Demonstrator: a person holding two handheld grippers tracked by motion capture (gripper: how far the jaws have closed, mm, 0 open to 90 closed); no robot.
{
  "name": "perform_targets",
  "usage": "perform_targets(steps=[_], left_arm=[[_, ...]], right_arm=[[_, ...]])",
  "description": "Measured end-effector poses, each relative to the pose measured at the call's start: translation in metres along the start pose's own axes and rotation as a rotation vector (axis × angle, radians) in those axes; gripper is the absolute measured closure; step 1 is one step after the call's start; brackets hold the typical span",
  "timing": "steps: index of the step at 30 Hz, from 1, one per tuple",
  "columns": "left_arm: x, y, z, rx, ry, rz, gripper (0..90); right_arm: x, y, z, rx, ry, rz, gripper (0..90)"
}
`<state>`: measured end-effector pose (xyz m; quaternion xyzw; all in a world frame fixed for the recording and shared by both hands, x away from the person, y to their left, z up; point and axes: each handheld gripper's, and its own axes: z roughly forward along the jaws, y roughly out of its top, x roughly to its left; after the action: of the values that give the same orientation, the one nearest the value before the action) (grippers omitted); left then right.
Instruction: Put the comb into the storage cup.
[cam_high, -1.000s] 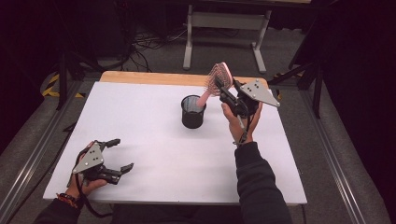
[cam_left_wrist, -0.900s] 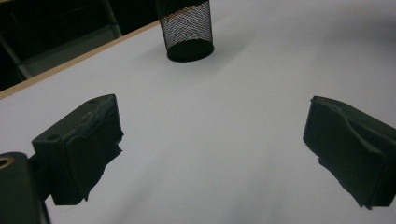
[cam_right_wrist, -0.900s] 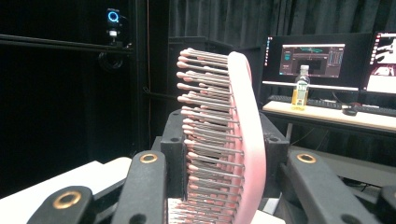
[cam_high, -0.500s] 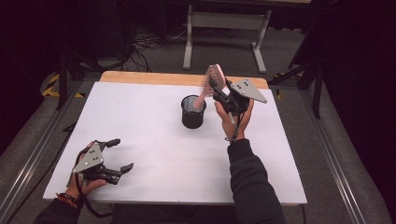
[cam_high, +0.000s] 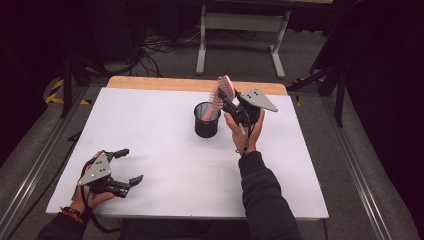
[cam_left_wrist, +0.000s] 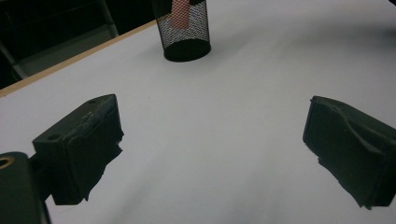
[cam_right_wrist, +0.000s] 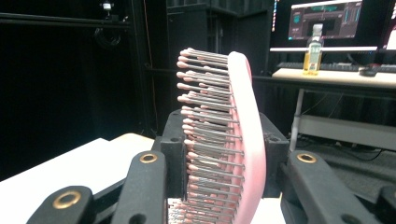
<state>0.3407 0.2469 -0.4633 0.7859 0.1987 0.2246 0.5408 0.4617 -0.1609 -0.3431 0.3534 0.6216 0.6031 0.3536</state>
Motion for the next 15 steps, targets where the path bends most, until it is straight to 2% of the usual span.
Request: perform_targets(steps=[2, 9, 13, 15], left_arm=[[0.000, 0.000, 0.000, -0.001, 0.001, 0.001, 5.6], [0.000, 0.001, -0.001, -0.005, 0.004, 0.005, 5.7], [-0.001, 0.001, -0.002, -0.006, 0.003, 0.004, 5.7], [-0.001, 0.001, -0.002, -0.001, 0.004, 0.008, 5.7]], right_arm=[[0.001, -0.005, 0.002, 0.005, 0.009, 0.025, 63.5], [0.003, -0.014, 0.006, 0.023, 0.025, 0.055, 63.4], [0.005, -0.021, 0.006, 0.037, 0.026, 0.051, 63.4], [0.005, -0.026, 0.006, 0.039, 0.031, 0.071, 63.3]])
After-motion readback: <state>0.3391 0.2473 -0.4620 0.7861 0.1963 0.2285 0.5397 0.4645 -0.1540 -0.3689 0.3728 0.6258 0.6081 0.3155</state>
